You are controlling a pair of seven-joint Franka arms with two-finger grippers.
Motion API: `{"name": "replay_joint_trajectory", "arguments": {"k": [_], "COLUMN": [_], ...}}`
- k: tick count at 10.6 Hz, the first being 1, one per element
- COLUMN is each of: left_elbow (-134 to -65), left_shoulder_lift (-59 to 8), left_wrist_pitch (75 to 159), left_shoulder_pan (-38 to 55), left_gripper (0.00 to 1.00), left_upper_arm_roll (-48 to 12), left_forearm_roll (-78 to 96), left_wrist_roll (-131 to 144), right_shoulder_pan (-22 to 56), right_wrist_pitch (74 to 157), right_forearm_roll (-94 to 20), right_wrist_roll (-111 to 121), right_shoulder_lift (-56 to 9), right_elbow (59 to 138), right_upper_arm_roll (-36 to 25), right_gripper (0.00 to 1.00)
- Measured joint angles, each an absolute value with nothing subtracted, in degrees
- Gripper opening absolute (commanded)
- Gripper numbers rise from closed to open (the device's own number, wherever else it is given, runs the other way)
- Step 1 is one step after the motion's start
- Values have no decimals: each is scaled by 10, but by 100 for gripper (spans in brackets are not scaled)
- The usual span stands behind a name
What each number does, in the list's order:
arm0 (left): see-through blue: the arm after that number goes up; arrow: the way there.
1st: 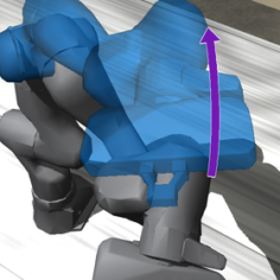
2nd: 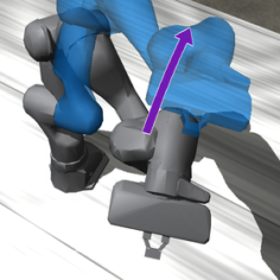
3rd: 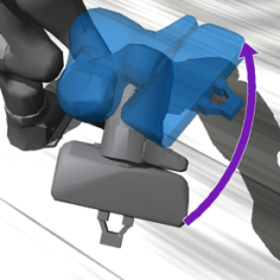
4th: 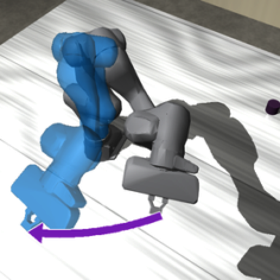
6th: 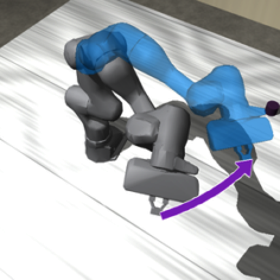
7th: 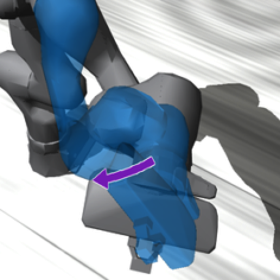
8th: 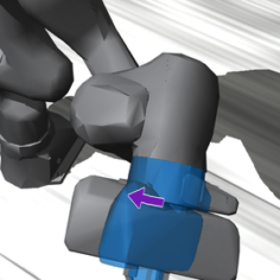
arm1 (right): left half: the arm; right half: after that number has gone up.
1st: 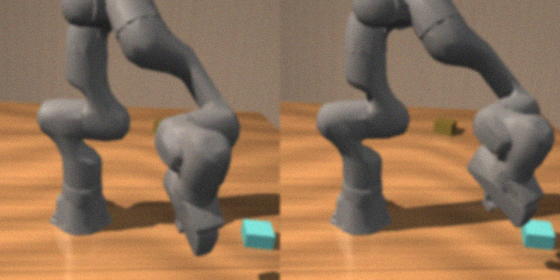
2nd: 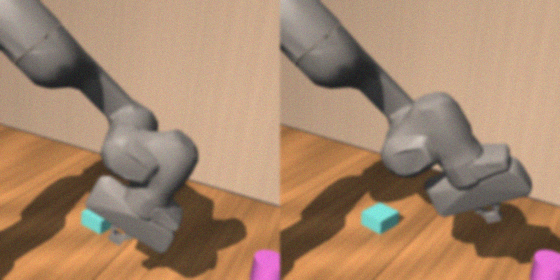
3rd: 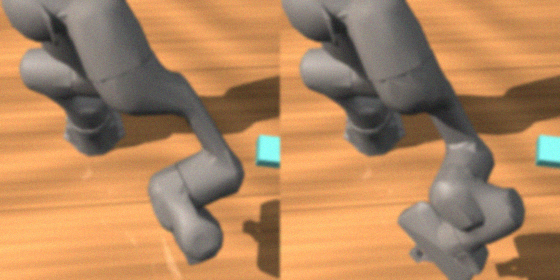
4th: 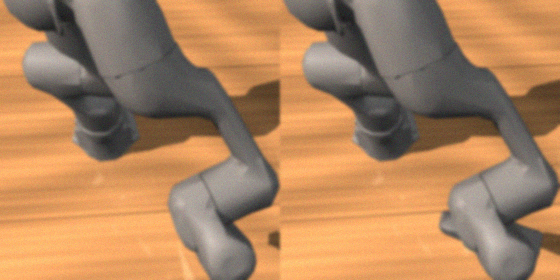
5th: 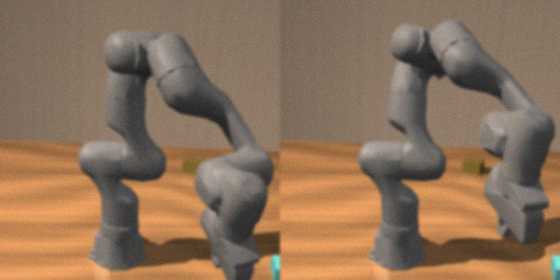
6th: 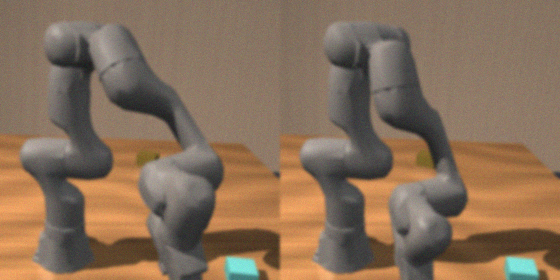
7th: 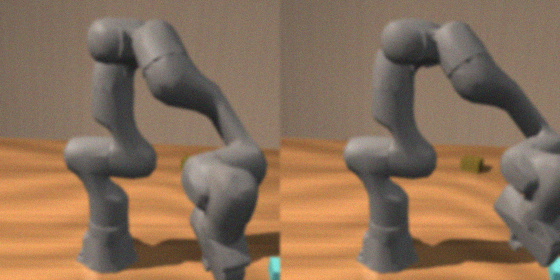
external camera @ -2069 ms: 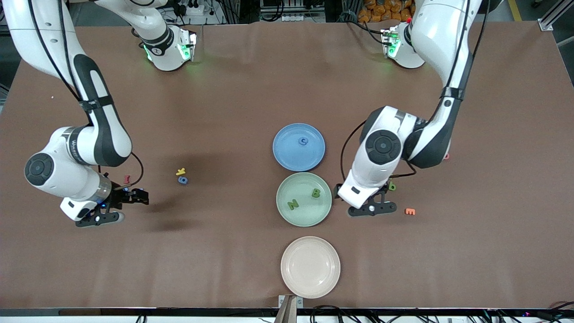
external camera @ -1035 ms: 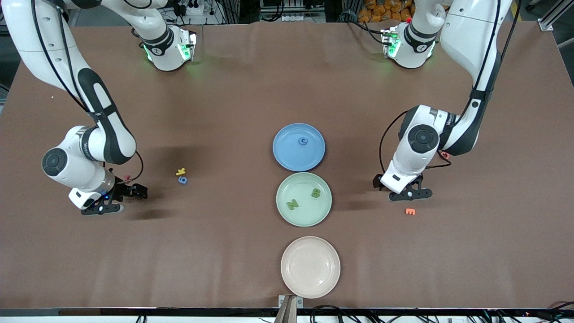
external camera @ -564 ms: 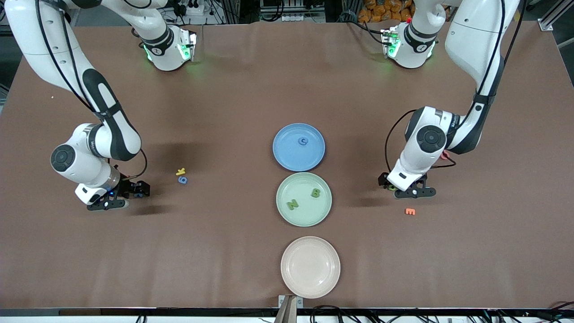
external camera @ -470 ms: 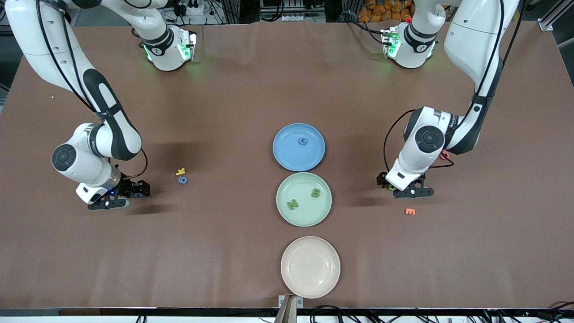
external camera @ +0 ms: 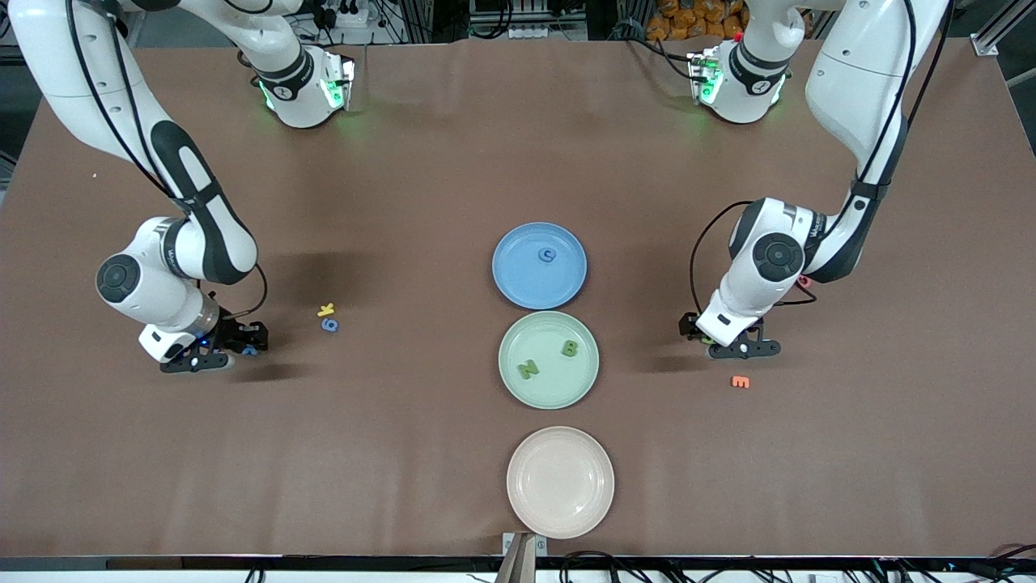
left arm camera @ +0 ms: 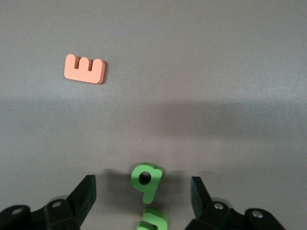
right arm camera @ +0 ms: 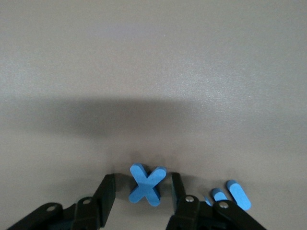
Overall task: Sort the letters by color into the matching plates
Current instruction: 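Grasp the blue x with the right gripper while the left gripper grasps q, then place the blue x on the blue plate with the right gripper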
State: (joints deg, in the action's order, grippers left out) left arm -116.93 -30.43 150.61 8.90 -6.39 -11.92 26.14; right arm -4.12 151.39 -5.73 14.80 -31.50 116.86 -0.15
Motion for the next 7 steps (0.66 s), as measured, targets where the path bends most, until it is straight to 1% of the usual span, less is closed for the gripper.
{"name": "replay_joint_trajectory", "arguments": {"k": [3,5,7], "left_elbow": [-1169,-1169,-1169], "left_shoulder_lift": [-309,-312,-315], "left_wrist_pitch": [1506,1507,1507], "left_shoulder_pan": [73,71,71], "left_gripper": [78,72,61], "left_upper_arm_roll": [-72,-76,-77], "left_forearm_roll": [-119,-119,-119], "left_wrist_roll": [253,250,247], "right_shoulder_pan": [-43,-46,-47], "right_wrist_pitch": [1532,1537,1542], "right_forearm_roll": [-57,-57,-57], "right_wrist_roll": [160,168,173], "right_shoulder_lift": [-311,-310,-309], "right_elbow": [1180,1183,1185], "right_upper_arm_roll": [-1,-2,-2], "right_gripper": [41,31,23]}}
